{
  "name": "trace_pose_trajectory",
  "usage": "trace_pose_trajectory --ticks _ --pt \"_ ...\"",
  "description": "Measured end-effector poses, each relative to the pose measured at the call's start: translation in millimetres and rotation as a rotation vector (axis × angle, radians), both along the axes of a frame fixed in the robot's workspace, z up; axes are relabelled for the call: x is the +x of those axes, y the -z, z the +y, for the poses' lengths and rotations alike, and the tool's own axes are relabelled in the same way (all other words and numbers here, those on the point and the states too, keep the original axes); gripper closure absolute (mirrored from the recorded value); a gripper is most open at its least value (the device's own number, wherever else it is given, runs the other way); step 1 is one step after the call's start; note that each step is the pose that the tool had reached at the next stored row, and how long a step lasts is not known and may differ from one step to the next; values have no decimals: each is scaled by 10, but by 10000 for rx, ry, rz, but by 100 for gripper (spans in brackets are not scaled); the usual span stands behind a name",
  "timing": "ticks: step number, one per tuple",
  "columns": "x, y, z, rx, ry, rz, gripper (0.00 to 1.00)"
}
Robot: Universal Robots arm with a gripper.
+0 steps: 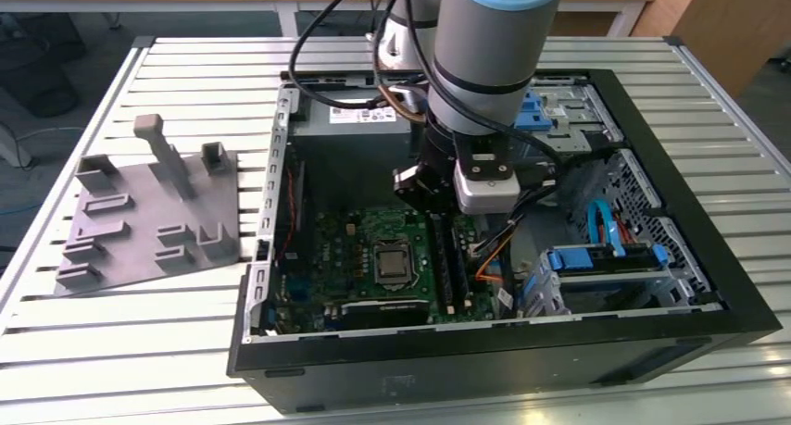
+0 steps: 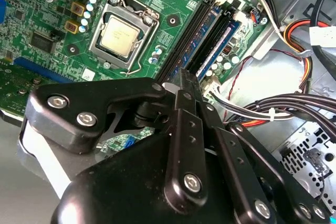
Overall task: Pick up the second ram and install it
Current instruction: 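Press down the second ram until it locks into place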
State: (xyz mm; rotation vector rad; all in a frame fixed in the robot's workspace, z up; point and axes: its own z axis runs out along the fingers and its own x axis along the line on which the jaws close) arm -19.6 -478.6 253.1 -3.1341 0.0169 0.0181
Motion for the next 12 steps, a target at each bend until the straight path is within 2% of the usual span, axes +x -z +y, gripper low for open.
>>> trace_pose_trajectory --ticks 3,7,9,12 --pt "3 2 5 0 0 0 90" --pt "18 23 50 -2 1 14 90" --pt "21 56 96 0 -1 24 90" --pt "25 110 191 0 0 32 90"
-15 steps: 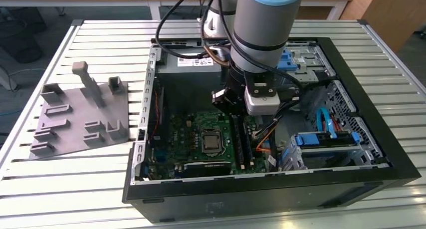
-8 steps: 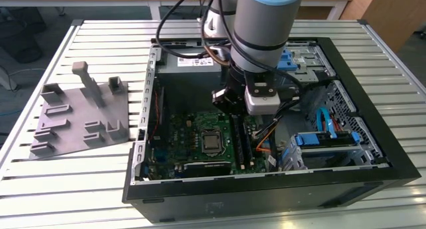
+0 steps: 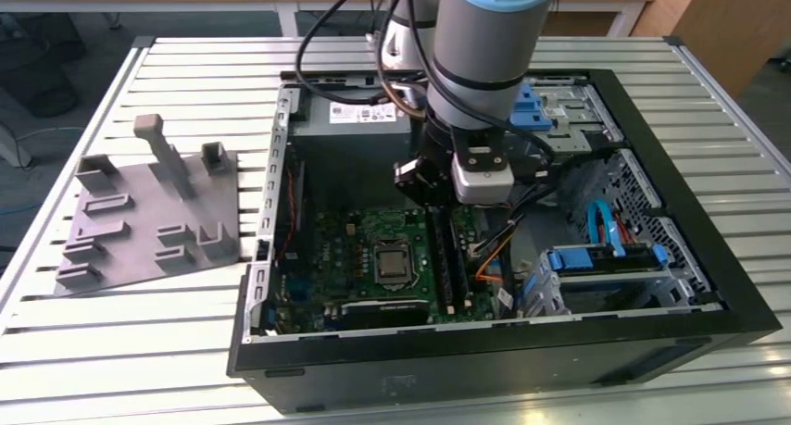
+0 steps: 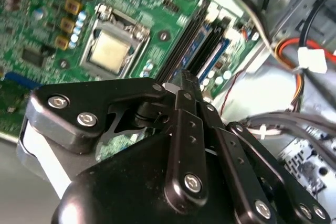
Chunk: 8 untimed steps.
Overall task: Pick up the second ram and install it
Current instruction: 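Press down the second ram until it locks into place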
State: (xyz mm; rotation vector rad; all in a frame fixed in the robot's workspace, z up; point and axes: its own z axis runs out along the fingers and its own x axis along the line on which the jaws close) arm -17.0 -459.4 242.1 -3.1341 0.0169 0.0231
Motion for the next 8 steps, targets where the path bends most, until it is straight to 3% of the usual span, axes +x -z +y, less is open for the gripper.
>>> trace_pose_trajectory --ticks 5,8 --pt "0 90 146 10 -1 1 90" --pt "0 145 193 20 -2 0 90"
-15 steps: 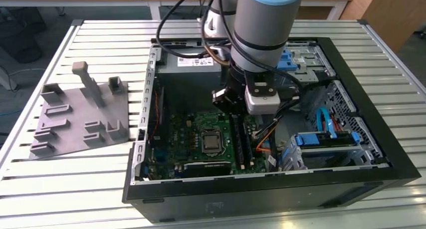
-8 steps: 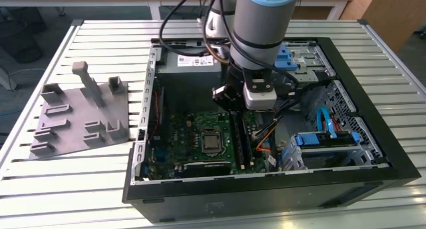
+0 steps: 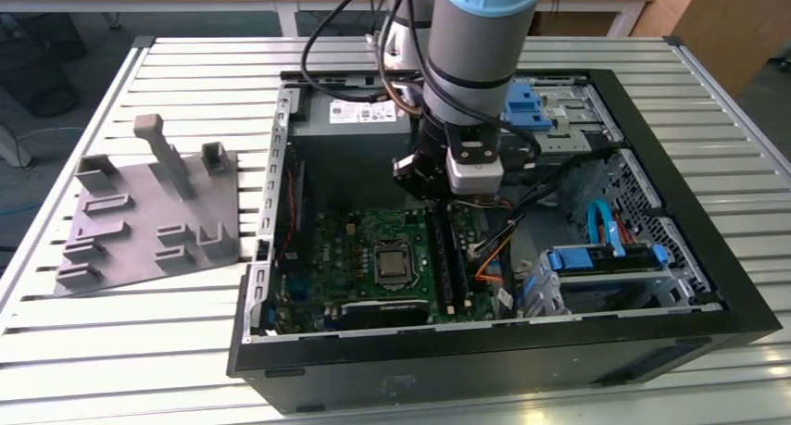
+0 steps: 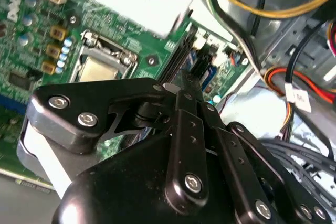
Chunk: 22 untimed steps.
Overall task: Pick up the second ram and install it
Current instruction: 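Press down the second ram until it locks into place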
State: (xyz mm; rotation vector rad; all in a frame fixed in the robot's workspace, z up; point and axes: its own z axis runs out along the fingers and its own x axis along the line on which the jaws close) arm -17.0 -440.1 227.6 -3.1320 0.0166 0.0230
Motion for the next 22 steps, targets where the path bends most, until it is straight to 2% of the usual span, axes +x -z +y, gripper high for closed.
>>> trace_pose_trajectory --ticks 5,11,16,18,20,22 --pt "0 54 9 -5 -6 2 90" --pt "2 78 9 -2 -7 3 90" --pt "6 96 8 78 -8 8 90" --pt "7 73 11 120 -7 -1 90" --pt "6 -7 10 111 -8 4 90" --pt "7 -34 1 112 -9 5 90"
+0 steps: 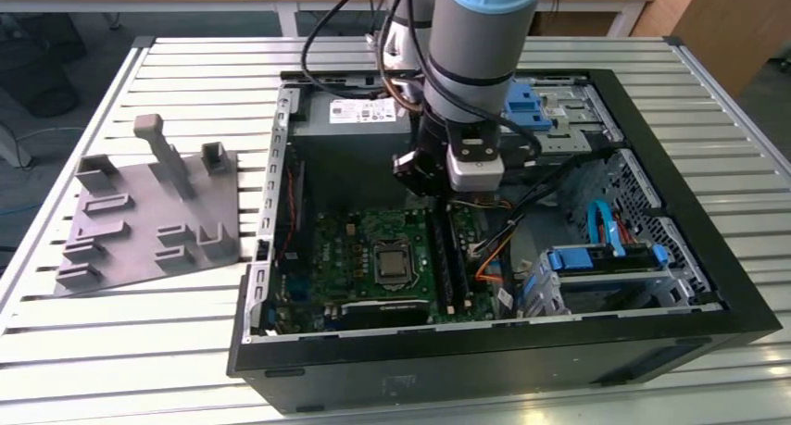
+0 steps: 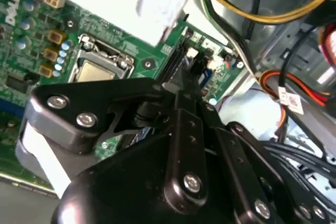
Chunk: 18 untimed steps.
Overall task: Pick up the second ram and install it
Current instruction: 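Press down the second ram until it locks into place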
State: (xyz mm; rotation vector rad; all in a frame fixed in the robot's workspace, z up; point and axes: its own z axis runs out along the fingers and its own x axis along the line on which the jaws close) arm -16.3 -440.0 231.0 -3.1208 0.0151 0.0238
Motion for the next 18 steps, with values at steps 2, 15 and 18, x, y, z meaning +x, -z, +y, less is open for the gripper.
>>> trace_pose_trajectory --ticks 2,15,18 --pt "0 -2 -56 -4 0 1 90" --pt "0 14 -624 -13 1 1 90" --pt "-1 16 -742 -26 2 1 90"
